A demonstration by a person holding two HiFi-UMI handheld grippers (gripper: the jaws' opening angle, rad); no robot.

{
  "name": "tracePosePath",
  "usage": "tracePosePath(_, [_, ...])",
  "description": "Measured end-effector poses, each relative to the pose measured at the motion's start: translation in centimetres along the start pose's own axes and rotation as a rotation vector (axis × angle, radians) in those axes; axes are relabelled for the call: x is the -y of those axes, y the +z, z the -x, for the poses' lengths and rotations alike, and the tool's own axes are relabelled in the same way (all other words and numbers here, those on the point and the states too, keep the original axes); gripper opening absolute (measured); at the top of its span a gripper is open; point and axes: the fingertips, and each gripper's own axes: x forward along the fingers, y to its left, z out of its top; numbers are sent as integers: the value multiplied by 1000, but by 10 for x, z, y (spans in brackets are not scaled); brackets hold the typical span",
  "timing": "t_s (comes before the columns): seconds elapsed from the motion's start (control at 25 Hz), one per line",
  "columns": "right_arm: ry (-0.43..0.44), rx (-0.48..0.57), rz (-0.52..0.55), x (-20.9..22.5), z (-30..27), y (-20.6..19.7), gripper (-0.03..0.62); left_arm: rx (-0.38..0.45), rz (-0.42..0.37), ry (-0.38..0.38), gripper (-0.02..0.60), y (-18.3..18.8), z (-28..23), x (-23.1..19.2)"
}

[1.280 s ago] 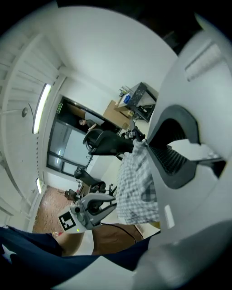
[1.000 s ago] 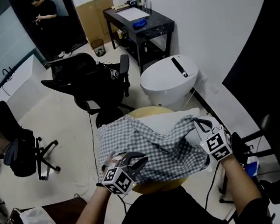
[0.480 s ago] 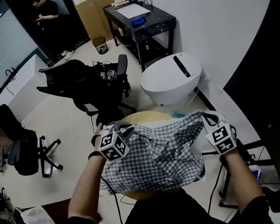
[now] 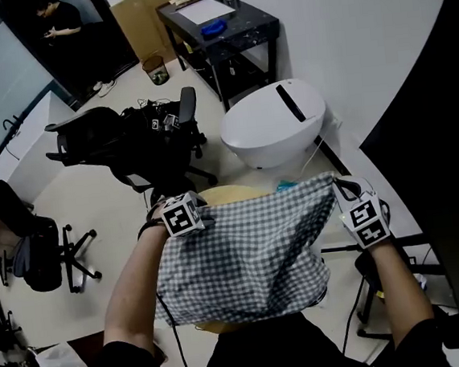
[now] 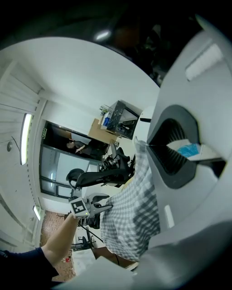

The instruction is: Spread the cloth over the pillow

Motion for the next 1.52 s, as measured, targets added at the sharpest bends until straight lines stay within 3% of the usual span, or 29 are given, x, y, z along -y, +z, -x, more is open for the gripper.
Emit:
tracePosePath(0.08, [3, -7, -11, 8, -3, -6, 9, -18, 18, -32, 173, -3, -9, 0])
tracePosePath(0.24, [17, -15, -26, 18, -12, -13, 9, -68, 4, -87, 12, -4, -21, 4])
tracePosePath(0.28, [21, -18, -30, 20, -16, -14, 9, -76, -11, -91, 0, -2, -22, 5])
tracePosePath(0.48, [31, -31, -64, 34, -31, -19, 9, -89, -90, 10, 0, 10, -8, -20])
tracePosePath(0.64, [47, -60, -75, 42, -50, -27, 9, -85, -94, 79, 0, 14, 4, -42])
tracePosePath(1.28, [167, -243, -114, -15, -138, -116, 12, -217, -75, 26, 0, -19, -51, -21])
tracePosePath(1.44, [169, -208, -145, -19, -144, -112, 112, -218, -63, 44, 32, -21, -53, -24])
tracePosePath(1.52, [171, -166, -174, -17, -141, -103, 117, -215, -56, 55, 58, -21, -53, -26])
